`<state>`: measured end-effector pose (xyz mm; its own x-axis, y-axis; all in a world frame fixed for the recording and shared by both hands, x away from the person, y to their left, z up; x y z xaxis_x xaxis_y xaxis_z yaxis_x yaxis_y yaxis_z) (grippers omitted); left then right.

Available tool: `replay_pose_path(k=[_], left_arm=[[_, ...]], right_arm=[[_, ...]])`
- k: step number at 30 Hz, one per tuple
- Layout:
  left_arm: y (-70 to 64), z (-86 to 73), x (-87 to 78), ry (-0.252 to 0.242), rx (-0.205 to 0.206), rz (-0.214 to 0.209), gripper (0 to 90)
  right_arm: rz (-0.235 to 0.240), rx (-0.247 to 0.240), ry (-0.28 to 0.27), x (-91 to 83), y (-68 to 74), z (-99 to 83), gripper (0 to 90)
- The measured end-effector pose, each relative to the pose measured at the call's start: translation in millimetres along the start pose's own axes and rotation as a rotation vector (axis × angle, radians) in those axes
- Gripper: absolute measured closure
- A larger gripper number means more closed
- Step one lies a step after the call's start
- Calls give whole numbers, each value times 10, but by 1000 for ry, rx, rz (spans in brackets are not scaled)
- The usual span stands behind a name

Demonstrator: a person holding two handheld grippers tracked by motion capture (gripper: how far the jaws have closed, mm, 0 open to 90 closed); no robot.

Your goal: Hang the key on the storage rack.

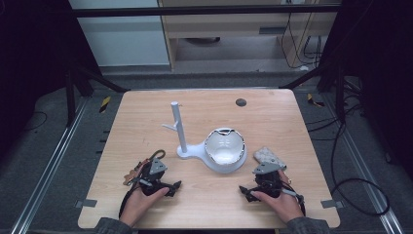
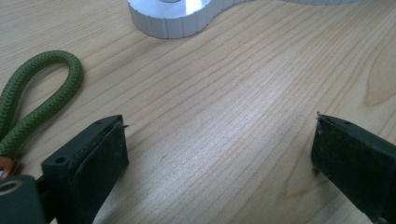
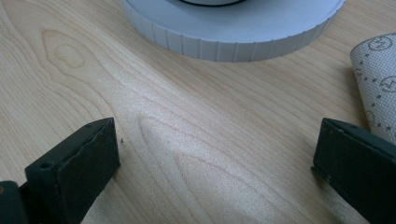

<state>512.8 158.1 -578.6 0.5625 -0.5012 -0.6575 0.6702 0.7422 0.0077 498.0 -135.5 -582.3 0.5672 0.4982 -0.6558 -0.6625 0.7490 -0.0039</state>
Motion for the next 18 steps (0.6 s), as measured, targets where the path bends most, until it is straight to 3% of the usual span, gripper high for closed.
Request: replay_pose_path(k=[10, 12, 14, 17, 18], left_arm=[[10, -16, -34, -1, 27, -8, 32], [32, 36, -117, -43, 29, -4, 44], [38, 49, -139, -54, 19, -8, 45], [89, 52, -209, -55, 28, 22, 47], [128, 78, -295, -76, 16, 33, 47]], right_arm=[[-6, 7, -1, -8, -4, -7, 3], [-6, 7, -1, -9, -4, -8, 3], [-6, 7, -1, -10, -3, -9, 3], [-12, 8, 0, -12, -7, -11, 3], [-13, 14, 1, -17, -1, -14, 3]])
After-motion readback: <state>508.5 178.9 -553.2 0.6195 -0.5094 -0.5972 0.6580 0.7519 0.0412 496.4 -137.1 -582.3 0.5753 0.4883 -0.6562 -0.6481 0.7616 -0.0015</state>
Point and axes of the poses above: each handheld gripper's, and its own axes: x roughly forward along the jaws, z roughly out of its top, y roughly to its left, the point moved 10 cm from there along x, roughly forward along the jaws, and after that the axes turned 3 degrees about -y, right-handed, at the moved point
